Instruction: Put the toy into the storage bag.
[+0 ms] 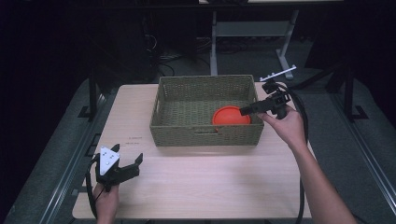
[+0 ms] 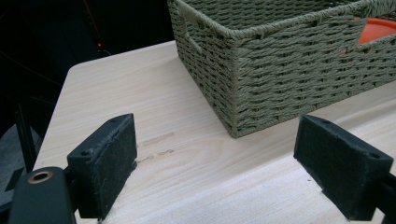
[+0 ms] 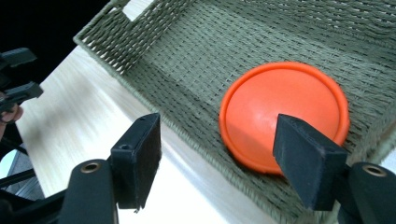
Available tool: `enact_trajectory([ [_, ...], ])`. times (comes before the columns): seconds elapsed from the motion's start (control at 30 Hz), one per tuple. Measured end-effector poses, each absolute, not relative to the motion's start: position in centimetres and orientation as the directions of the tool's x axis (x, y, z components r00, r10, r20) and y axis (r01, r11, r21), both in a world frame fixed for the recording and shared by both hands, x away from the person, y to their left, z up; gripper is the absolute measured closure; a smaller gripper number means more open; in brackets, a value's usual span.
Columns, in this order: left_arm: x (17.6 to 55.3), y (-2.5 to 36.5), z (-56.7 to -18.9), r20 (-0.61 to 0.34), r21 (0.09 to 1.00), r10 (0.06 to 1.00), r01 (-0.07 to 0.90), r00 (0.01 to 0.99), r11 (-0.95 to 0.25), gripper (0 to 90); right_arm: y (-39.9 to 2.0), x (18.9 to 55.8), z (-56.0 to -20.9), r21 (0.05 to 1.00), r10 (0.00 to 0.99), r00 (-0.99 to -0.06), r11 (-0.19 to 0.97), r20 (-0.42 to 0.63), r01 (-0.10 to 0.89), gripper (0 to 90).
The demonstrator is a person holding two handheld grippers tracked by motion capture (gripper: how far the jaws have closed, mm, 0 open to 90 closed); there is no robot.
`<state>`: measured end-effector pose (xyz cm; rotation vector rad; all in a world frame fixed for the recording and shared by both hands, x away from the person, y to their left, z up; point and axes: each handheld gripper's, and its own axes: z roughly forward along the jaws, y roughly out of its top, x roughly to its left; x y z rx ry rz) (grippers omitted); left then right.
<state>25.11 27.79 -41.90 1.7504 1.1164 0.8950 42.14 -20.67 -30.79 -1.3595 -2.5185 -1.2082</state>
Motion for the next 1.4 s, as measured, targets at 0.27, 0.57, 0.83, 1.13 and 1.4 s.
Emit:
enact_trajectory([
  [0.27, 25.1, 27.8, -41.9, 0.126, 0.915, 0.930, 0.320, 0.346, -0.244, 12.8, -22.3, 39.9, -31.1, 0.635, 0.689, -0.626, 0.307, 0.365, 0.709, 31.6],
  [0.57, 25.1, 27.7, -41.9, 0.128, 0.913, 0.929, 0.324, 0.348, -0.247, 12.8, -24.1, 38.5, -32.3, 0.636, 0.687, -0.612, 0.278, 0.393, 0.720, 30.5],
  [0.83, 25.0, 27.8, -41.9, 0.125, 0.914, 0.930, 0.324, 0.345, -0.243, 12.8, -25.3, 37.6, -33.3, 0.632, 0.687, -0.604, 0.267, 0.404, 0.727, 29.7],
  [1.13, 25.0, 27.7, -41.9, 0.128, 0.914, 0.929, 0.323, 0.347, -0.247, 12.8, -26.5, 36.6, -34.1, 0.638, 0.691, -0.597, 0.252, 0.407, 0.727, 28.7],
  [1.4, 25.0, 27.7, -42.0, 0.126, 0.914, 0.930, 0.324, 0.345, -0.244, 12.8, -27.7, 35.7, -35.3, 0.634, 0.690, -0.585, 0.234, 0.425, 0.737, 27.9],
])
